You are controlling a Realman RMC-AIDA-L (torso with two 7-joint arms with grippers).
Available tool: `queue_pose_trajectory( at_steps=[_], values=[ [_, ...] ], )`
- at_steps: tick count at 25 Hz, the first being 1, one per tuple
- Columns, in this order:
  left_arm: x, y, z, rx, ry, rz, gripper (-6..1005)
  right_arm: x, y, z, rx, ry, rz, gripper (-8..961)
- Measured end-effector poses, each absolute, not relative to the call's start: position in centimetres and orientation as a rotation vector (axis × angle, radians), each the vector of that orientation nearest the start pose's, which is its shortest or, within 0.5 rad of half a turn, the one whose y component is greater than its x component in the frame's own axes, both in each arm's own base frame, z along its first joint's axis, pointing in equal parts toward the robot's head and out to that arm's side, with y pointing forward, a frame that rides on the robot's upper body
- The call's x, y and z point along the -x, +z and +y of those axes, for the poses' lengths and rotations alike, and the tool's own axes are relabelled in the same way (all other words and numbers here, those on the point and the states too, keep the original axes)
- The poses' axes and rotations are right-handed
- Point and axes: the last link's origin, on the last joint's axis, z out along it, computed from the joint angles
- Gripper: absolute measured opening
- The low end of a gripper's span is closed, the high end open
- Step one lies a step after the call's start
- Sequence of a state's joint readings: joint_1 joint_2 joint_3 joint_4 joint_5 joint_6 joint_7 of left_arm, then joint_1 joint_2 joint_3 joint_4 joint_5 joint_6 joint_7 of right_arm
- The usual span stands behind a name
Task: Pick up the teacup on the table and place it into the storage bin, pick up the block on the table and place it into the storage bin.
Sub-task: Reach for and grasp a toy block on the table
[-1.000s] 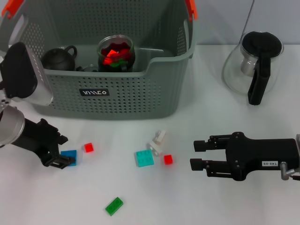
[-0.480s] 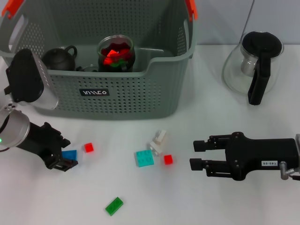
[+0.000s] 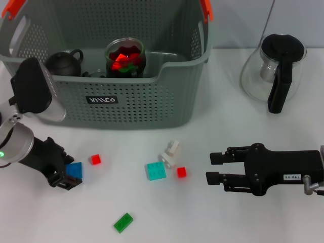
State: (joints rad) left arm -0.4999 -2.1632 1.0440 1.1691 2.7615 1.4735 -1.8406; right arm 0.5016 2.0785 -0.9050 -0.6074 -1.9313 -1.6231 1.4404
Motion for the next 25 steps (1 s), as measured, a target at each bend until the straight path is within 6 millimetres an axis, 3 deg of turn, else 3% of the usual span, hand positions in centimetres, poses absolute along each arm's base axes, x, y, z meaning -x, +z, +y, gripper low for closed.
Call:
queue_pose_trajectory(
  at_steps=[25],
  values=[
    [27.96, 0.85, 33.52, 2.696, 0.599, -0.601, 581, -25.08, -3.08, 30.09, 2.943, 0.725, 0.712, 578]
  ],
)
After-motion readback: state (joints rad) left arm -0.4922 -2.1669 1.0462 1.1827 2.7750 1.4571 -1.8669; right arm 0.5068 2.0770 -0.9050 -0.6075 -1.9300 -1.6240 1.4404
